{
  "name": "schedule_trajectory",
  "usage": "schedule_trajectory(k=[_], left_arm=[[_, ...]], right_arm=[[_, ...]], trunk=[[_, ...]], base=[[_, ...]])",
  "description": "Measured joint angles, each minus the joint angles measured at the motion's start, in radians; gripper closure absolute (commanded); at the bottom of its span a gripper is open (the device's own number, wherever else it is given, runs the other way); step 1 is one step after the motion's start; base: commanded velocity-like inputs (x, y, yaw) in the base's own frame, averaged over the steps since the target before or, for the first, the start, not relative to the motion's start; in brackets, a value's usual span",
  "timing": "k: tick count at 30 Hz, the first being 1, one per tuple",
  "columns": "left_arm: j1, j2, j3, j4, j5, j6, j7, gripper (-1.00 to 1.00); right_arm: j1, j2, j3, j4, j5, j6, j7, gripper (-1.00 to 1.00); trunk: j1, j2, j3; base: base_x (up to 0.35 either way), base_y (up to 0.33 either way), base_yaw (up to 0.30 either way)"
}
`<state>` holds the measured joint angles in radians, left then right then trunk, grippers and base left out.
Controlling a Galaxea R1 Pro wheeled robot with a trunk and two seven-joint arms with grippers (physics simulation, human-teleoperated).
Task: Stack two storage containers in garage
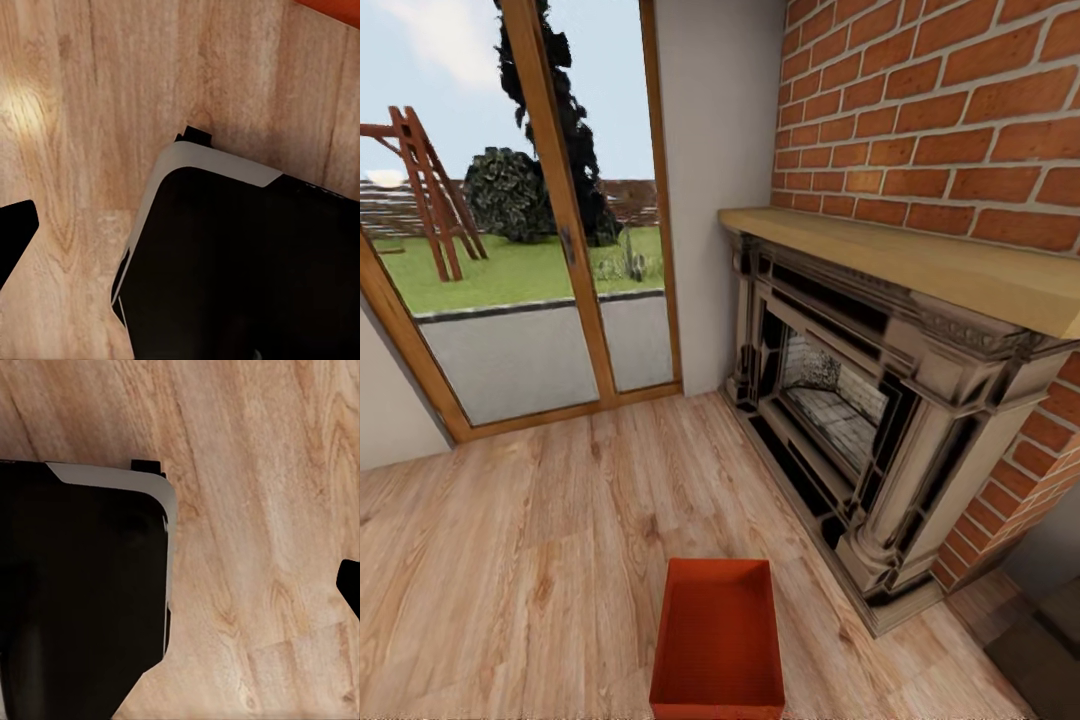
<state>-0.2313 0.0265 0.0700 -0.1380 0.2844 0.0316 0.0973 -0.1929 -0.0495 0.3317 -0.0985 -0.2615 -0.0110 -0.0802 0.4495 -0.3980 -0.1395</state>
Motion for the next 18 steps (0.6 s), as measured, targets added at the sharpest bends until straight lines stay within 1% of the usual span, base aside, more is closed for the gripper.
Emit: schedule_trajectory(k=[18], left_arm=[[0.000,0.000,0.000,0.000,0.001,0.000,0.000,-1.00]], right_arm=[[0.000,0.001,0.001,0.003,0.001,-0.003,0.000,-1.00]], trunk=[[0.000,0.000,-0.029]], base=[[0.000,0.000,0.000]])
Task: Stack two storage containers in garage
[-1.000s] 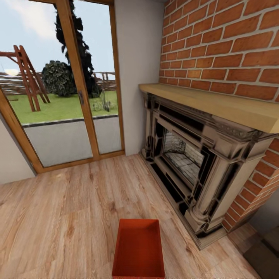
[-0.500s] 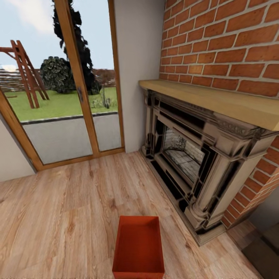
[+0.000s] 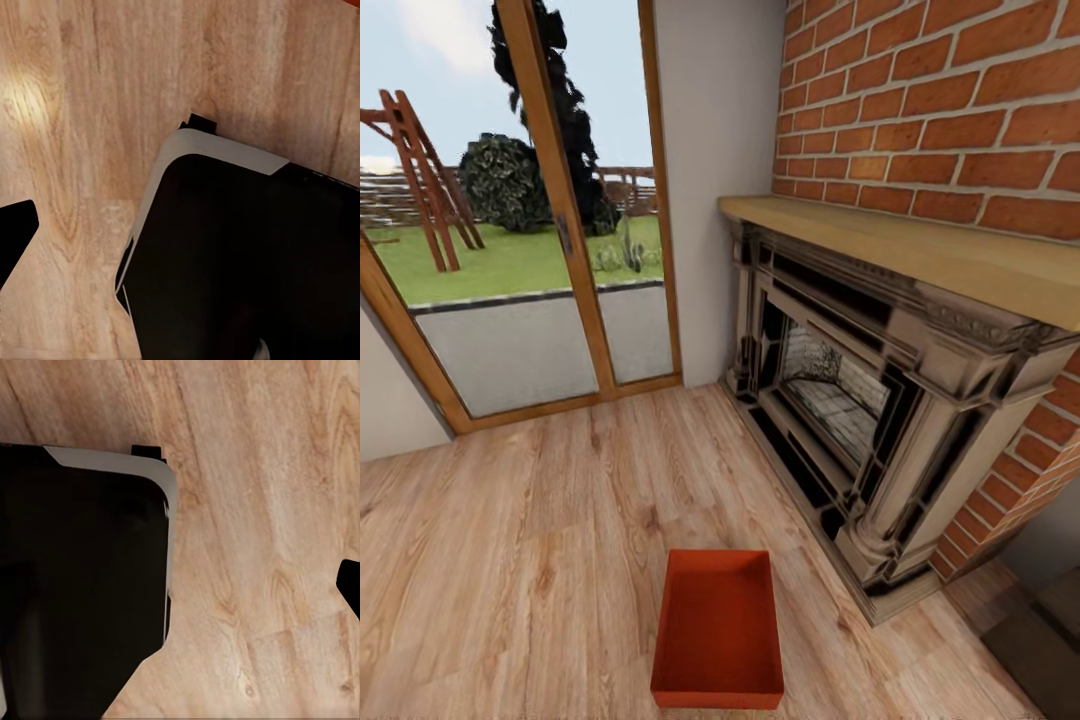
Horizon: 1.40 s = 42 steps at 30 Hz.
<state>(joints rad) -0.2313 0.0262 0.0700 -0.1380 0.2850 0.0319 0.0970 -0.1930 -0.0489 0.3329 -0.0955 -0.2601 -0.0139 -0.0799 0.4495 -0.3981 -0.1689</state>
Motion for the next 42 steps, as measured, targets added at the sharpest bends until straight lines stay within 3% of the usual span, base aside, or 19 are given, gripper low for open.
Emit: schedule_trajectory(k=[42], left_arm=[[0.000,0.000,0.000,0.000,-0.001,0.000,0.000,-1.00]], right_arm=[[0.000,0.000,0.000,0.014,0.000,-0.003,-0.002,-1.00]], trunk=[[0.000,0.000,-0.069]], base=[[0.000,0.000,0.000]])
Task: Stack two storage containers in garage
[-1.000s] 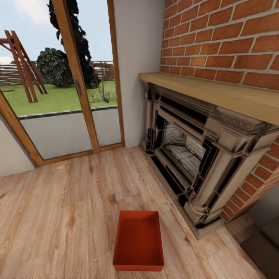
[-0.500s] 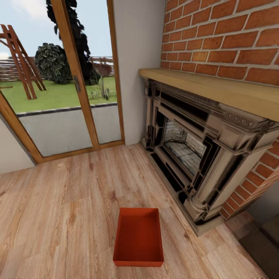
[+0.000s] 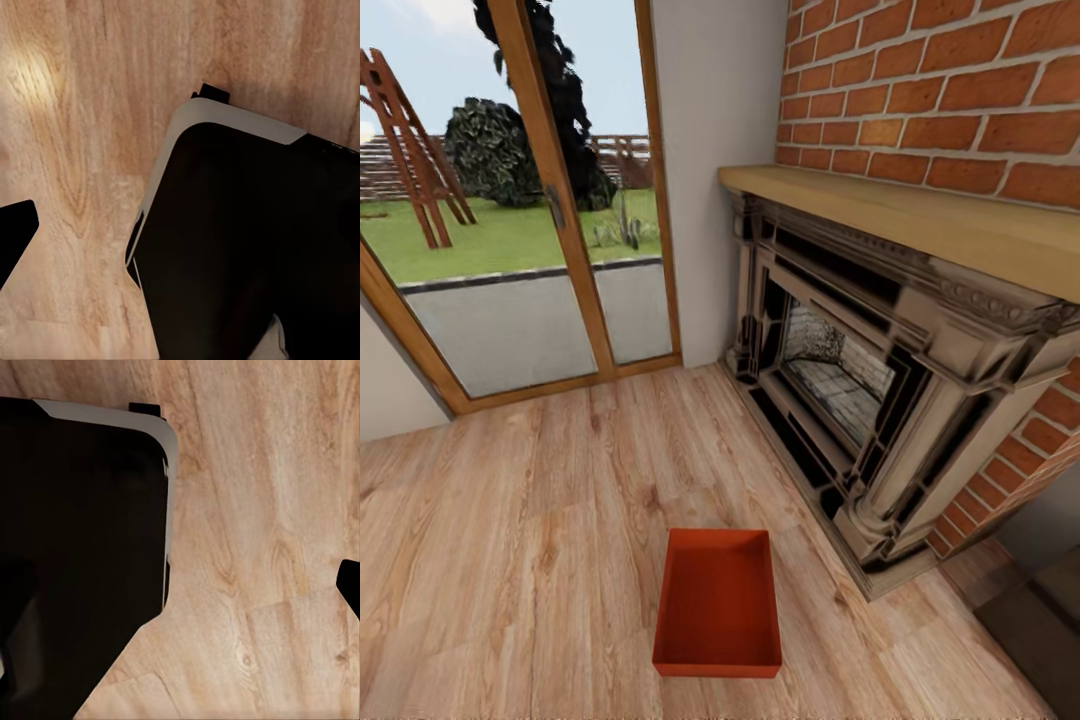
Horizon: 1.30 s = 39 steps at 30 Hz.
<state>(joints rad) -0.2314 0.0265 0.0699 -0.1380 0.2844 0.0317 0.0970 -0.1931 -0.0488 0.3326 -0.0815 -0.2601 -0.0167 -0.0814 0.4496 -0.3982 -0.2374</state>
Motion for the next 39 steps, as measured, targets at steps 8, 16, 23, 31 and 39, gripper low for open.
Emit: schedule_trajectory(k=[8,16,23,31,39], left_arm=[[0.000,0.000,0.000,0.000,0.000,0.000,0.000,-1.00],[0.000,0.000,0.000,0.000,0.000,0.000,0.000,-1.00],[0.000,0.000,0.000,0.000,0.000,0.000,0.000,-1.00],[0.000,0.000,0.000,0.000,0.000,0.000,0.000,-1.00],[0.000,0.000,0.000,0.000,0.000,0.000,0.000,-1.00]], right_arm=[[0.000,-0.001,0.001,0.000,0.000,0.000,0.001,-1.00],[0.000,0.000,0.001,0.000,0.000,0.000,0.001,-1.00],[0.000,-0.002,0.000,0.000,0.000,-0.001,0.001,-1.00],[0.000,-0.002,0.000,0.000,0.000,-0.001,0.001,-1.00],[0.000,-0.001,0.001,0.000,-0.001,-0.001,0.001,-1.00]], trunk=[[0.000,0.000,-0.013],[0.000,0.000,-0.026],[0.000,0.000,-0.038],[0.000,0.000,-0.051],[0.000,0.000,-0.064]], base=[[0.000,0.000,0.000],[0.000,0.000,0.000],[0.000,0.000,0.000],[0.000,0.000,0.000],[0.000,0.000,0.000]])
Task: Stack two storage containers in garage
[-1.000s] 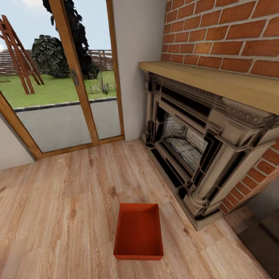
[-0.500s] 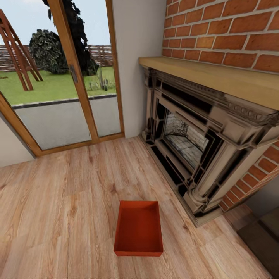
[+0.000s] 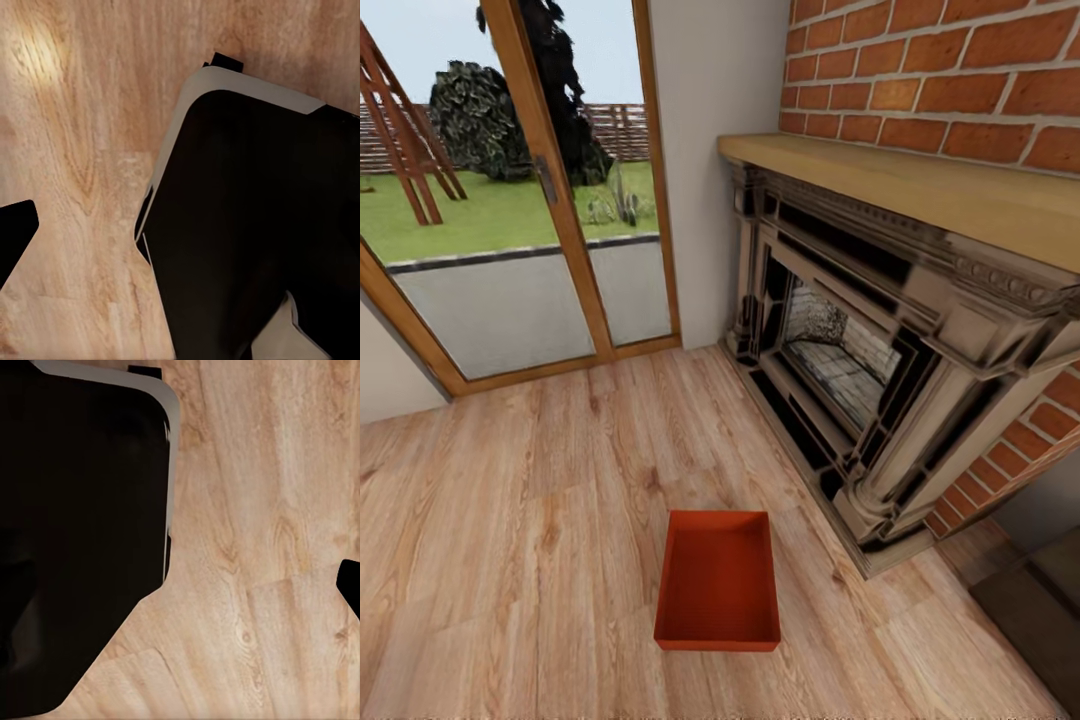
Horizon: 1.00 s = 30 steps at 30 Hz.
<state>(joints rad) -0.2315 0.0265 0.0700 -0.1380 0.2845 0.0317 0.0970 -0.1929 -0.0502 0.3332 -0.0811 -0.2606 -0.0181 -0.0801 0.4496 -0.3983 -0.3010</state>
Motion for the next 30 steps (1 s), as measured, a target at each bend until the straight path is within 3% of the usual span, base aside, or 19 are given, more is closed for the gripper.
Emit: schedule_trajectory(k=[15,20,30], left_arm=[[0.000,-0.009,0.005,0.002,0.003,-0.003,-0.010,-1.00],[0.000,-0.006,0.005,0.085,-0.002,-0.008,-0.014,-1.00],[0.000,-0.010,0.002,0.133,0.003,-0.127,-0.013,-1.00]], right_arm=[[-0.001,0.000,0.000,0.000,0.001,0.000,0.000,-1.00],[0.000,0.000,0.000,0.000,0.001,-0.001,0.000,-1.00],[0.000,0.001,-0.001,0.000,0.001,-0.003,0.000,-1.00]], trunk=[[0.000,0.000,-0.025],[0.000,0.000,-0.033],[0.000,0.000,-0.049]], base=[[0.000,0.000,0.000],[0.000,0.000,0.000],[0.000,0.000,0.000]])
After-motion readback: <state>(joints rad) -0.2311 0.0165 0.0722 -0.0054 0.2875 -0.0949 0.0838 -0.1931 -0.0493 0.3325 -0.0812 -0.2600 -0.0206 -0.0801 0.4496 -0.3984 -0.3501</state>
